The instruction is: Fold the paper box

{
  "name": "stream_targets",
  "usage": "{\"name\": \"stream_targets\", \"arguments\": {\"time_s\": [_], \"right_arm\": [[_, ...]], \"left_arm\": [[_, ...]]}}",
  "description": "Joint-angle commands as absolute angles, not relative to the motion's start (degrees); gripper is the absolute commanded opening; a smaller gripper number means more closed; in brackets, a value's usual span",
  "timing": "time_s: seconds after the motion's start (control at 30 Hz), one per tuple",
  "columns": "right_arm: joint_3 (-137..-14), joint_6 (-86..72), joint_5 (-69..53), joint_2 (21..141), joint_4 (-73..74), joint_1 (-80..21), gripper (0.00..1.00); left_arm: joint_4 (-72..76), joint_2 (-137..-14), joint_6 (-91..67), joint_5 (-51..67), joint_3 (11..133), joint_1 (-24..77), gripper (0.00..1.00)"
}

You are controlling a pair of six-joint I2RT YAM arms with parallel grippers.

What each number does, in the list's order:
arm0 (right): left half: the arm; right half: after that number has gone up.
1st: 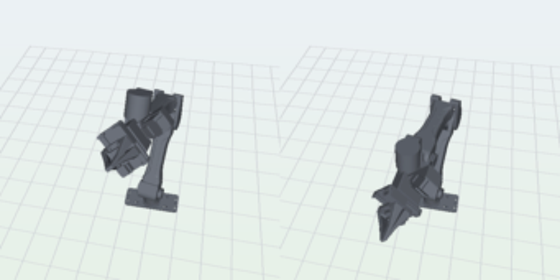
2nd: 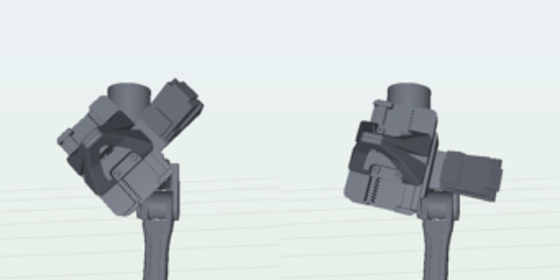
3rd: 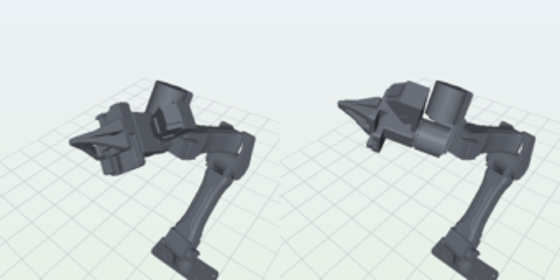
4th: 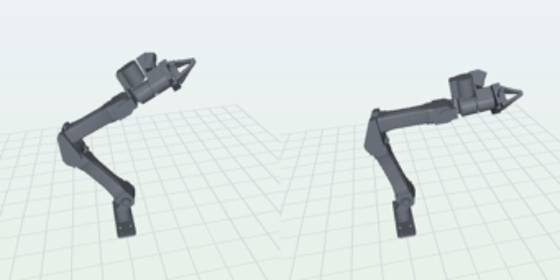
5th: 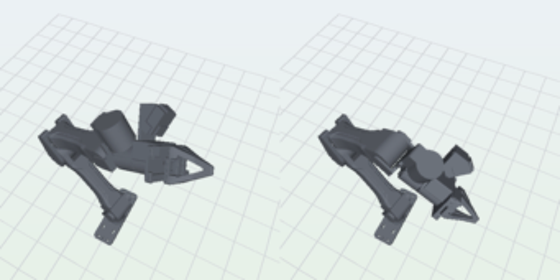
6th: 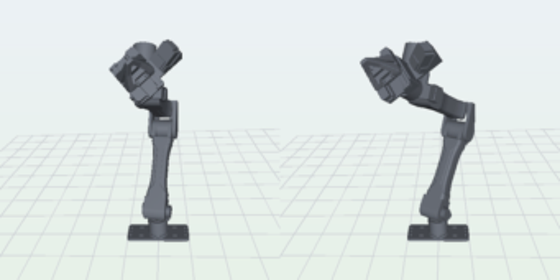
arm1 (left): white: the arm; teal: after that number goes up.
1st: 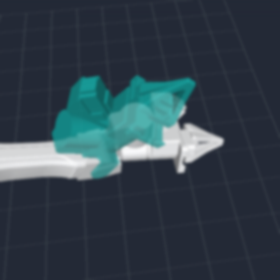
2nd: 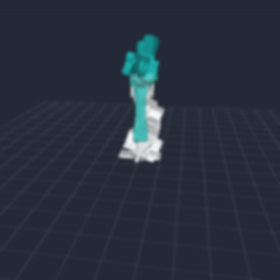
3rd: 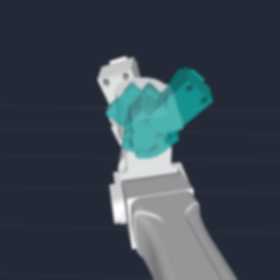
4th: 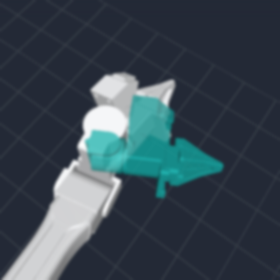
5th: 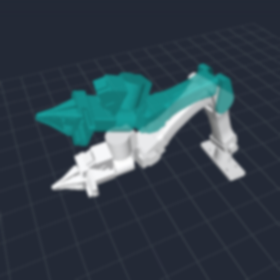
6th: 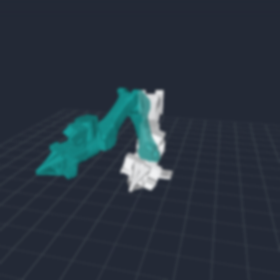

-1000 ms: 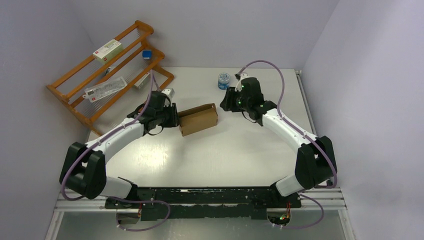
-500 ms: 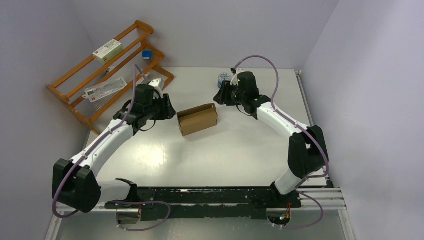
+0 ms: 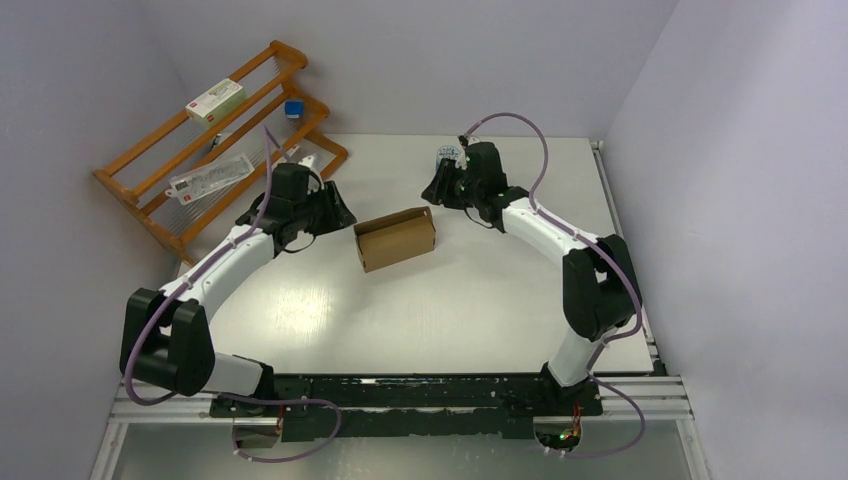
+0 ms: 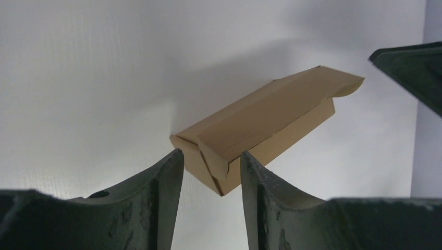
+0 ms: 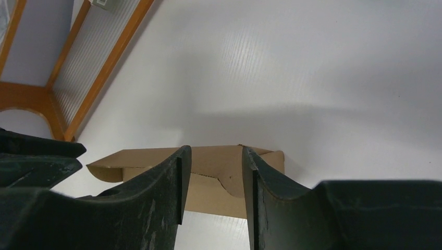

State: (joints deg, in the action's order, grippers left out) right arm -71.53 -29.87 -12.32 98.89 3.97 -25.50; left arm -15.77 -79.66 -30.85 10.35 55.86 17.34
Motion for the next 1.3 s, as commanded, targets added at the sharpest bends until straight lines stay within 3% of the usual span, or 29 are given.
{"name": "stream_targets", "arguments": {"time_s": [0.0,0.4,0.6,0.9,1.07,1.17,1.27], "right_arm": [[-69.92,-32.43,-11.25,99.55,0.64,-25.82,0.43],[-58.94,-31.74,-13.71,97.22,-7.73,-26.36,0.33],[-54.22,-30.78,-13.16,95.6,-11.1,-26.55,0.31],[-51.18,-29.24,-12.73,95.44,-14.17,-26.55,0.31],[-51.18,-28.7,-12.76,95.12,-14.48,-26.55,0.31],[-50.76,-28.52,-12.91,95.12,-15.04,-26.53,0.31],[-50.5,-28.34,-13.15,95.11,-15.5,-26.63,0.31]], "left_arm": [[-10.61,-79.09,-33.46,12.37,54.74,17.14,0.48],[-7.47,-77.41,-33.67,16.56,47.79,17.14,0.35],[-5.28,-76.0,-34.3,18.76,43.88,17.14,0.33],[-6.42,-72.24,-35.52,19.68,43.4,16.97,0.44],[-6.6,-65.94,-40.51,14.01,45.04,16.88,0.55],[-7.21,-66.6,-43.38,11.27,46.32,16.88,0.67],[-7.86,-69.59,-46.13,10.36,47.44,16.79,0.68]]}}
